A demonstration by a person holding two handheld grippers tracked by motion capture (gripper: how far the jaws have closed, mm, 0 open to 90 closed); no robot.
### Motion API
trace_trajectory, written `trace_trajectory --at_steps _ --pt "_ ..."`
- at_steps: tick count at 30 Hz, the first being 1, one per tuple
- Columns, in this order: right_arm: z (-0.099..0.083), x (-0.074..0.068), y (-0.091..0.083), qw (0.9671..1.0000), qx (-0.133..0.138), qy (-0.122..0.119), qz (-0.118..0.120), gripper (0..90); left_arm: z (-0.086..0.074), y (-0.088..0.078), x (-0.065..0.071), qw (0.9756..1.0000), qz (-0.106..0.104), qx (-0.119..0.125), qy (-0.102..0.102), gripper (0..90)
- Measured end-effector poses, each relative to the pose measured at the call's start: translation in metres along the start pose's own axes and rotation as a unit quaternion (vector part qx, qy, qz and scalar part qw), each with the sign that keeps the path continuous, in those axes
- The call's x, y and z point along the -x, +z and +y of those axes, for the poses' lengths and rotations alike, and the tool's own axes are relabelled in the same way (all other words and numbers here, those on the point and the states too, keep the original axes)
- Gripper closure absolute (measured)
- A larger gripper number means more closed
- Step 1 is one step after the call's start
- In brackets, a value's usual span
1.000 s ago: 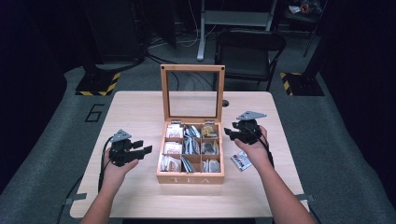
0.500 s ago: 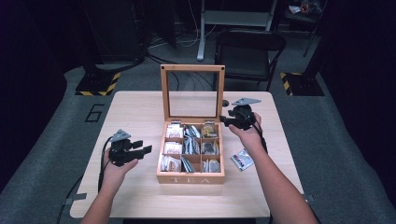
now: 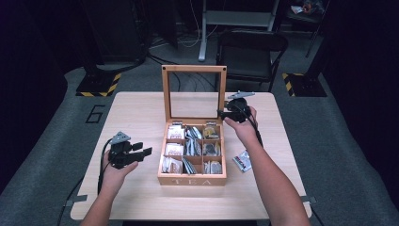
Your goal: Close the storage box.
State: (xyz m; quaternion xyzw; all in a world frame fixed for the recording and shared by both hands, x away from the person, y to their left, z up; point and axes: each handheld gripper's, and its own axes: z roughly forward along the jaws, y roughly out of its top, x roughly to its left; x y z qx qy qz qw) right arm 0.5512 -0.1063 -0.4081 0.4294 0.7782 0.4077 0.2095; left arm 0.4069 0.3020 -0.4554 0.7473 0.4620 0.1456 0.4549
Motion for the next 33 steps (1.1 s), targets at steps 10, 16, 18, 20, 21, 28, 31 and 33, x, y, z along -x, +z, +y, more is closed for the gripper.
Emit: trace_trajectory --at_steps 10,16,18,20,21,28,31,33 --pt "0.003 0.004 0.012 1.0000 0.003 0.005 -0.003 46.7 -0.001 -0.001 -0.001 1.0000 0.001 0.001 -0.001 45.5" --pt "0.007 0.007 0.015 0.9999 0.009 0.007 0.010 48.1 -0.001 -0.001 -0.001 0.9999 0.002 0.007 -0.006 45.5" --pt "0.009 0.007 0.015 0.9998 0.015 0.004 0.015 50.3 -0.001 -0.001 -0.002 1.0000 0.000 0.002 -0.007 45.6" --pt "0.011 0.007 0.015 0.9997 0.015 0.006 0.020 52.6 -0.001 -0.001 -0.002 1.0000 0.000 0.000 -0.005 45.5" --pt "0.012 0.007 0.015 0.9998 0.012 0.003 0.019 54.1 -0.001 -0.001 -0.002 1.0000 0.000 0.000 -0.004 45.5" --pt "0.017 0.011 0.016 0.9998 0.001 0.000 0.021 60.3 -0.001 -0.001 -0.003 1.0000 0.001 0.000 -0.005 45.6" --pt "0.017 0.012 0.017 0.9997 0.000 0.002 0.025 60.5 -0.001 -0.002 -0.003 1.0000 0.000 0.002 -0.006 45.5" --pt "0.017 0.015 0.018 0.9995 0.002 0.003 0.031 61.3 -0.001 -0.002 -0.003 1.0000 0.002 0.006 -0.006 45.6"
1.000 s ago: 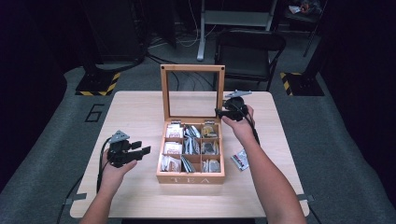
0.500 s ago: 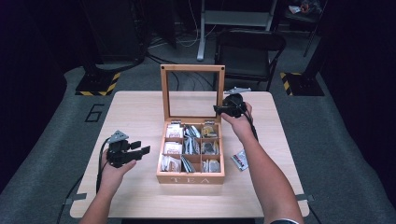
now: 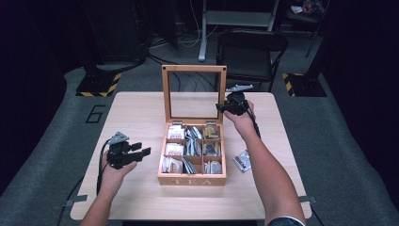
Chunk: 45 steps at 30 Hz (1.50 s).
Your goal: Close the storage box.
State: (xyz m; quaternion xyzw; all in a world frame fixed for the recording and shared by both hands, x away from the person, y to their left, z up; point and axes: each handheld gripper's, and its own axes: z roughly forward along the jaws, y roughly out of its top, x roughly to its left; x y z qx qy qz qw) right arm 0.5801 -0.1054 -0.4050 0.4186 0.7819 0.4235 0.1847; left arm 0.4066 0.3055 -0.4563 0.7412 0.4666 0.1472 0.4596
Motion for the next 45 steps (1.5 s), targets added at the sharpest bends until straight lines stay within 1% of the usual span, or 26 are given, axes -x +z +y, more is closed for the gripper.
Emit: trace_trajectory --at_steps 4,7,8,10,11,13,14,15,17,18,19,20,22,23,24,26,27,28,31,32,34,36,38,39,41,45 --pt "-0.001 0.003 -0.002 0.9998 0.001 0.015 0.015 63.0 0.000 0.000 0.000 1.0000 -0.002 -0.007 0.003 45.7" --pt "-0.001 0.003 -0.004 0.9998 0.002 0.015 0.016 63.5 0.001 0.001 0.001 1.0000 -0.004 -0.005 0.003 45.7" --pt "-0.001 0.003 -0.005 0.9997 0.003 0.016 0.017 63.8 0.001 0.001 0.001 1.0000 -0.006 -0.005 -0.001 45.7" --pt "-0.002 0.002 -0.006 0.9996 0.005 0.020 0.018 64.3 0.002 0.002 0.001 1.0000 -0.004 -0.005 0.003 45.7" --pt "-0.003 0.002 -0.007 0.9995 0.009 0.021 0.020 64.6 0.003 0.002 0.000 0.9999 -0.007 -0.008 0.002 45.7" --pt "-0.004 0.001 -0.009 0.9994 0.013 0.023 0.023 65.1 0.007 0.003 -0.001 1.0000 -0.007 -0.004 -0.003 45.7" --pt "-0.004 0.001 -0.010 0.9994 0.015 0.019 0.024 65.3 0.010 0.003 -0.002 1.0000 -0.008 -0.001 -0.004 45.7" --pt "-0.005 0.001 -0.011 0.9994 0.016 0.018 0.024 65.4 0.013 0.004 -0.002 0.9999 -0.010 -0.001 -0.008 45.7" --pt "-0.006 -0.001 -0.013 0.9995 0.018 0.014 0.023 65.6 0.020 0.005 -0.002 0.9999 -0.011 -0.001 -0.007 45.8" --pt "-0.006 -0.002 -0.014 0.9995 0.019 0.010 0.021 65.6 0.024 0.007 -0.002 1.0000 -0.009 -0.004 0.000 45.9" --pt "-0.007 -0.003 -0.015 0.9995 0.020 0.013 0.021 65.7 0.027 0.008 -0.002 0.9999 -0.006 -0.009 0.004 46.0" --pt "-0.008 -0.004 -0.016 0.9995 0.021 0.008 0.021 65.8 0.034 0.009 -0.003 0.9998 -0.004 -0.011 0.016 46.0" --pt "-0.009 -0.005 -0.018 0.9995 0.025 0.002 0.021 65.8 0.045 0.011 -0.004 0.9998 -0.012 -0.008 0.011 46.1" --pt "-0.010 -0.006 -0.019 0.9994 0.026 0.002 0.020 65.8 0.051 0.012 -0.004 0.9999 -0.015 -0.006 0.004 46.2" --pt "-0.011 -0.006 -0.020 0.9994 0.029 -0.005 0.020 65.9 0.057 0.013 -0.006 0.9998 -0.016 -0.005 0.006 46.5" --pt "-0.012 -0.008 -0.021 0.9993 0.032 -0.004 0.019 65.9 0.071 0.016 -0.007 0.9997 -0.025 0.000 0.002 46.7" --pt "-0.013 -0.008 -0.022 0.9992 0.035 -0.009 0.018 65.9 0.078 0.017 -0.007 0.9996 -0.027 0.001 0.002 46.8" --pt "-0.013 -0.009 -0.022 0.9992 0.035 -0.009 0.018 65.9 0.084 0.019 -0.006 0.9996 -0.028 0.004 0.004 46.9" --pt "-0.014 -0.010 -0.023 0.9991 0.036 -0.014 0.019 65.9 0.100 0.026 -0.004 0.9994 -0.032 -0.001 0.011 47.2" --pt "-0.015 -0.011 -0.024 0.9991 0.037 -0.012 0.018 65.9 0.105 0.028 -0.004 0.9994 -0.031 -0.002 0.017 47.8" --pt "-0.015 -0.011 -0.024 0.9990 0.038 -0.016 0.018 65.9 0.113 0.033 -0.002 0.9994 -0.030 -0.005 0.019 48.0" --pt "-0.016 -0.011 -0.025 0.9989 0.040 -0.018 0.019 65.9 0.120 0.036 -0.002 0.9991 -0.023 -0.003 0.035 47.9" --pt "-0.017 -0.012 -0.026 0.9989 0.041 -0.016 0.019 65.8 0.127 0.038 -0.001 0.9989 -0.022 -0.007 0.042 47.9" --pt "-0.017 -0.012 -0.026 0.9987 0.043 -0.022 0.018 65.8 0.130 0.039 -0.001 0.9988 -0.018 -0.007 0.045 47.9" --pt "-0.018 -0.013 -0.027 0.9987 0.043 -0.020 0.019 65.8 0.134 0.041 -0.002 0.9990 -0.014 -0.002 0.042 47.6" --pt "-0.019 -0.014 -0.028 0.9986 0.044 -0.023 0.019 65.7 0.142 0.047 0.000 0.9986 -0.009 -0.001 0.052 47.3"
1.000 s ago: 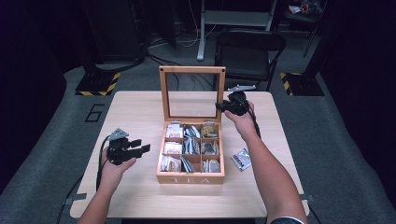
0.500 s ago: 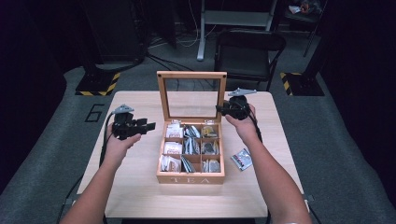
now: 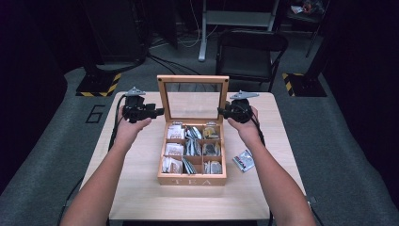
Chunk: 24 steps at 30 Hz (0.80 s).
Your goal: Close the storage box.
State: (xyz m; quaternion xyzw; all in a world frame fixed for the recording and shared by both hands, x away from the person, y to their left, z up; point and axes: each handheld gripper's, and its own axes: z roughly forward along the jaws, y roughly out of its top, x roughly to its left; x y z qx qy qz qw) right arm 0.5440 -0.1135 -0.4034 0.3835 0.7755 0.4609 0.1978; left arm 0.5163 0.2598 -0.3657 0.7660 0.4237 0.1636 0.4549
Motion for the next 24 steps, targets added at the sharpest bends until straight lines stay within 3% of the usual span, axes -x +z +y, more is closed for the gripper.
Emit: trace_trajectory --at_steps 6,8,13,17,24 --pt "-0.001 -0.002 -0.002 1.0000 0.001 -0.006 -0.001 65.5 0.013 0.004 0.005 0.9998 0.003 0.011 0.016 48.6" --pt "-0.002 -0.002 -0.002 0.9999 0.004 -0.009 -0.002 65.5 0.018 0.004 0.007 0.9996 0.003 0.022 0.017 51.7" --pt "-0.004 -0.003 -0.003 0.9999 0.010 -0.013 -0.002 65.3 0.025 0.005 0.011 0.9992 0.017 0.026 0.026 56.7" --pt "-0.004 -0.004 -0.004 0.9998 0.008 -0.015 -0.004 64.8 0.025 0.005 0.011 0.9993 0.021 0.027 0.017 62.1" --pt "-0.003 -0.007 -0.008 0.9998 0.007 -0.016 -0.001 57.4 0.020 0.003 0.011 0.9992 0.015 0.035 0.013 62.4"
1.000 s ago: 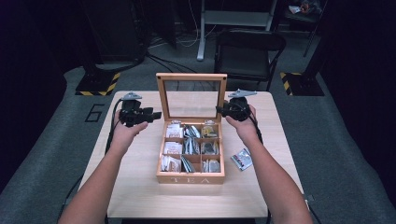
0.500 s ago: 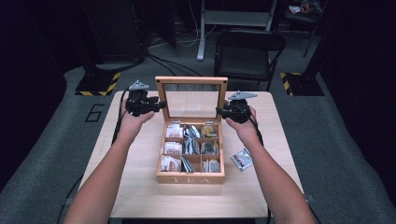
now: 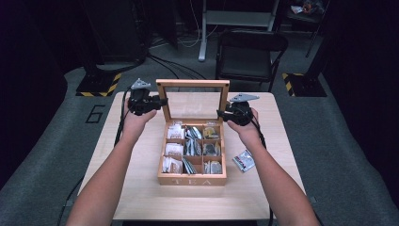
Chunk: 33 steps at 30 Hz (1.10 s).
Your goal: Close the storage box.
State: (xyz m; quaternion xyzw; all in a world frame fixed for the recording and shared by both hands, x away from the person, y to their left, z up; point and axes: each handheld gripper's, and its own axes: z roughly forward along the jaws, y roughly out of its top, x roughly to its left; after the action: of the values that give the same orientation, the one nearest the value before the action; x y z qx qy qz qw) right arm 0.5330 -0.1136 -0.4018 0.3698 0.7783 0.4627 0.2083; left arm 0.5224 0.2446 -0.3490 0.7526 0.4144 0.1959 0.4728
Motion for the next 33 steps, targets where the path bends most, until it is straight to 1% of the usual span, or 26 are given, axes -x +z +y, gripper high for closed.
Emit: trace_trajectory --at_steps 1,2,3,4,6,7,10,12,15,16,19,21,23,30,31,32,33 --pt "0.000 0.000 -0.002 1.0000 0.000 0.000 0.001 57.4 -0.001 -0.001 0.000 1.0000 0.000 0.001 0.001 62.4" --pt "0.000 0.000 -0.004 1.0000 -0.001 0.005 0.002 57.3 -0.001 -0.001 0.000 1.0000 -0.001 0.001 0.002 62.4" --pt "0.000 0.000 -0.006 1.0000 -0.001 0.008 0.004 56.6 -0.002 -0.001 0.000 1.0000 -0.002 0.002 0.001 62.4" --pt "0.001 0.001 -0.008 1.0000 0.003 0.005 0.005 56.2 -0.003 -0.001 0.000 1.0000 -0.003 0.003 -0.001 62.3" --pt "0.002 0.001 -0.012 0.9999 0.004 0.011 0.008 55.4 -0.004 -0.002 0.000 1.0000 -0.004 0.004 -0.001 62.1" --pt "0.003 0.001 -0.013 0.9999 0.003 0.007 0.010 55.4 -0.004 -0.003 0.000 1.0000 -0.007 0.002 -0.001 62.1" --pt "0.005 0.001 -0.020 0.9998 -0.005 0.013 0.011 54.5 -0.004 -0.005 0.002 1.0000 -0.008 -0.002 0.003 61.9" --pt "0.007 0.001 -0.025 0.9996 -0.004 0.026 0.014 53.4 -0.005 -0.006 0.003 0.9999 -0.009 -0.005 0.005 61.8" --pt "0.010 -0.001 -0.034 0.9996 0.000 0.021 0.018 52.0 -0.008 -0.009 0.004 0.9999 -0.013 -0.003 0.007 61.5" --pt "0.011 -0.002 -0.037 0.9996 0.001 0.023 0.018 51.6 -0.009 -0.009 0.004 0.9999 -0.015 0.001 0.004 61.3" --pt "0.014 -0.004 -0.044 0.9996 0.006 0.015 0.024 49.9 -0.014 -0.011 0.005 0.9997 -0.022 0.007 -0.004 60.6" --pt "0.016 -0.006 -0.048 0.9996 0.007 0.011 0.027 49.1 -0.017 -0.013 0.005 0.9996 -0.026 0.007 -0.003 60.2" --pt "0.018 -0.008 -0.051 0.9994 0.009 0.010 0.031 48.6 -0.019 -0.014 0.007 0.9996 -0.025 0.010 -0.004 60.0" --pt "0.021 -0.018 -0.060 0.9991 0.017 -0.008 0.038 48.4 -0.025 -0.019 0.010 0.9995 -0.031 0.006 -0.003 59.4" --pt "0.021 -0.020 -0.061 0.9991 0.017 -0.007 0.039 48.4 -0.026 -0.020 0.011 0.9994 -0.033 0.004 -0.002 59.3" --pt "0.021 -0.021 -0.061 0.9990 0.018 -0.011 0.039 48.4 -0.027 -0.021 0.011 0.9994 -0.033 0.003 -0.002 59.1" --pt "0.021 -0.022 -0.063 0.9990 0.017 -0.008 0.039 48.4 -0.028 -0.022 0.012 0.9994 -0.033 0.004 0.000 59.0"
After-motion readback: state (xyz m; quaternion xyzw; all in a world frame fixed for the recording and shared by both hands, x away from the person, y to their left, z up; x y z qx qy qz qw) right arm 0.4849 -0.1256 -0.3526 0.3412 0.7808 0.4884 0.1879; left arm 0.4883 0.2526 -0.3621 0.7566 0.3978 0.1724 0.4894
